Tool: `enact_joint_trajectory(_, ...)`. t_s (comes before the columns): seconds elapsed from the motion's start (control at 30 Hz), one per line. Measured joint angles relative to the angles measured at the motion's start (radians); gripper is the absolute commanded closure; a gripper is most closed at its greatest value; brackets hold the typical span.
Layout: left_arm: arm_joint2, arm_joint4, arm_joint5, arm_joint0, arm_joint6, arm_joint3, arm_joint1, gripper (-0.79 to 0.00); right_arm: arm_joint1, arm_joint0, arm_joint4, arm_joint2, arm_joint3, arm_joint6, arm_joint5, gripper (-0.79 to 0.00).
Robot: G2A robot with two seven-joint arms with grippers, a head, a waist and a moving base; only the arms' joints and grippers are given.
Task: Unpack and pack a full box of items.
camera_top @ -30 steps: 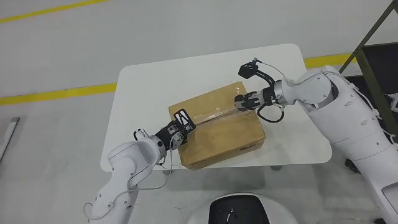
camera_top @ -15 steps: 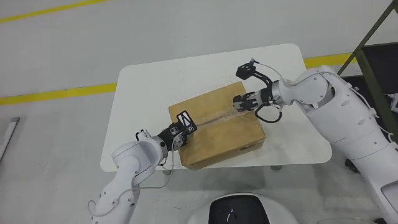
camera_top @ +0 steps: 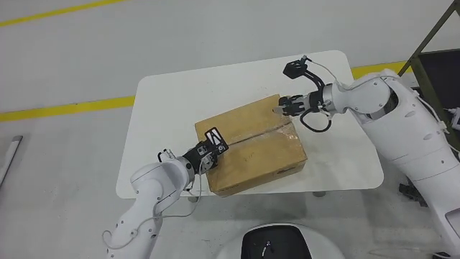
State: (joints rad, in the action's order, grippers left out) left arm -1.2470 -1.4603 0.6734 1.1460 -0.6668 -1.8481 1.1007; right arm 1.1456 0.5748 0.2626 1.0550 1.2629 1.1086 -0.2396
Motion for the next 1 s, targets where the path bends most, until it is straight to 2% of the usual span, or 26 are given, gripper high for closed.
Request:
enact_joint_trajectory(0.1,0.001,0.003,-0.007,-0.007,0.012,0.0,0.0,-0.785,-0.006,0.017,-0.025,0.037,0.016,-0.055,0.01,-0.154)
enact_joint_trajectory(0.13,-0.001,0.005,-0.009,-0.009,0.016,-0.002,0.0,-0.785,-0.007,0.025,-0.038,0.048,0.021,-0.079,0.011,0.0)
enact_joint_trajectory(0.33,-0.024,0.01,-0.025,-0.002,0.045,-0.016,-0.004,-0.785,-0.009,0.106,-0.114,0.094,0.093,-0.247,-0.002,0.0)
enact_joint_trajectory(0.5,-0.059,0.025,-0.026,0.015,0.061,-0.042,-0.01,-0.785,-0.012,0.162,-0.177,0.112,0.139,-0.256,0.027,0.0)
enact_joint_trajectory(0.7,-0.131,0.054,-0.06,0.061,0.098,-0.075,-0.018,-0.785,-0.018,0.232,-0.243,0.152,0.223,-0.302,0.006,0.0)
enact_joint_trajectory(0.77,-0.161,0.048,-0.077,0.084,0.112,-0.086,-0.021,-0.785,-0.017,0.267,-0.211,0.156,0.256,-0.378,0.001,0.0)
enact_joint_trajectory(0.9,-0.233,0.02,-0.116,0.149,0.143,-0.105,-0.03,-0.785,-0.013,0.367,-0.024,0.135,0.339,-0.62,0.004,0.0)
enact_joint_trajectory(1.0,-0.278,0.0,-0.154,0.191,0.164,-0.124,-0.033,-0.785,-0.011,0.428,0.087,0.133,0.361,-0.766,0.055,0.0)
